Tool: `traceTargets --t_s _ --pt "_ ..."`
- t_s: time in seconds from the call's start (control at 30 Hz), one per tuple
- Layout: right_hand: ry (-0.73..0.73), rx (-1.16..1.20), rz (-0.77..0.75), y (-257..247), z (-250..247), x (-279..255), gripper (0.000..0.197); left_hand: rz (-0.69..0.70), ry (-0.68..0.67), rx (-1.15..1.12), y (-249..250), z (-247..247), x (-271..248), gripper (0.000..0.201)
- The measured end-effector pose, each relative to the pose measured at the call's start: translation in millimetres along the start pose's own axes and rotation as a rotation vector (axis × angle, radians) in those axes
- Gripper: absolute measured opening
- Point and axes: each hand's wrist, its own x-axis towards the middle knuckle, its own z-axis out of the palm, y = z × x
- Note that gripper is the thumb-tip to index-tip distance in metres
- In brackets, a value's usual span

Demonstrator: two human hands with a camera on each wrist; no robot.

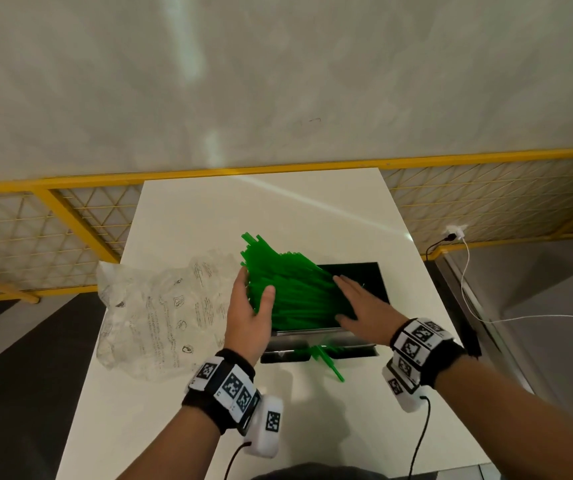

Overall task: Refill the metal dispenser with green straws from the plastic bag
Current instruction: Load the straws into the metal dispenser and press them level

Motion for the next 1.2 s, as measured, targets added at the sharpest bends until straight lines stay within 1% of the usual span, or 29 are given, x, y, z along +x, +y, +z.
traceTargets --t_s 0.07,0.13,0.17,0.23,0.3,0.37,0.43,0.5,0.53,0.6,0.7,0.73,0.8,0.83,0.9,1.0,1.07,1.13,1.17,1.2 --pt "-0.06 0.018 0.009 -8 1 7 0.081 -0.027 0.028 -0.008 5 2 0 0.048" --pt "-0.1 -0.058 0.021 -12 -4 12 0.084 -0.078 0.017 0.013 9 -1 1 0.044" --pt "-0.111 -0.095 0.018 -14 -7 14 0.084 -0.106 -0.014 0.042 10 -3 3 0.047" --pt "-0.107 -0.127 0.009 -15 -8 18 0.082 -0.138 -0.104 0.183 13 -10 5 0.056" --pt "-0.086 -0.147 0.009 -16 -3 20 0.076 -0.132 -0.17 0.312 15 -15 8 0.061" --pt "-0.064 -0.191 0.01 -17 0 20 0.067 -0.152 -0.199 0.329 16 -19 11 0.062" --pt "-0.031 -0.244 0.001 -18 2 20 0.059 -0.2 -0.21 0.306 14 -24 16 0.056" --pt "-0.003 -0.272 -0.013 -19 2 20 0.054 -0.242 -0.226 0.28 11 -27 20 0.045" --pt "0.003 -0.255 -0.015 -19 3 21 0.052 -0.258 -0.234 0.245 10 -29 21 0.042" --pt "0.015 -0.16 -0.018 -19 5 21 0.051 -0.269 -0.246 0.158 10 -29 22 0.041" --pt "0.014 0.032 0.011 -17 5 19 0.052 -0.307 -0.264 -0.015 13 -25 20 0.045" --pt "0.013 0.06 0.016 -17 5 19 0.055 -0.326 -0.272 -0.069 13 -22 20 0.045" --pt "0.004 0.026 0.012 -17 4 21 0.064 -0.342 -0.27 -0.142 11 -16 19 0.042" --pt "-0.001 -0.025 0.004 -17 4 22 0.066 -0.339 -0.254 -0.168 8 -15 19 0.038" --pt "0.011 -0.094 -0.008 -18 2 25 0.062 -0.33 -0.219 -0.223 4 -14 18 0.031" --pt "0.096 -0.015 -0.048 -20 -4 25 0.054 -0.313 -0.183 -0.355 3 -16 21 0.024" --pt "0.157 0.061 -0.071 -25 -10 25 0.053 -0.284 -0.137 -0.402 4 -18 25 0.023" --pt "0.173 0.058 -0.089 -28 -14 26 0.054 -0.264 -0.104 -0.405 3 -19 26 0.022" --pt "0.162 0.02 -0.091 -29 -15 27 0.055 -0.248 -0.109 -0.386 1 -18 25 0.021" --pt "0.143 -0.034 -0.091 -30 -14 26 0.056 -0.209 -0.127 -0.302 -1 -16 23 0.02"
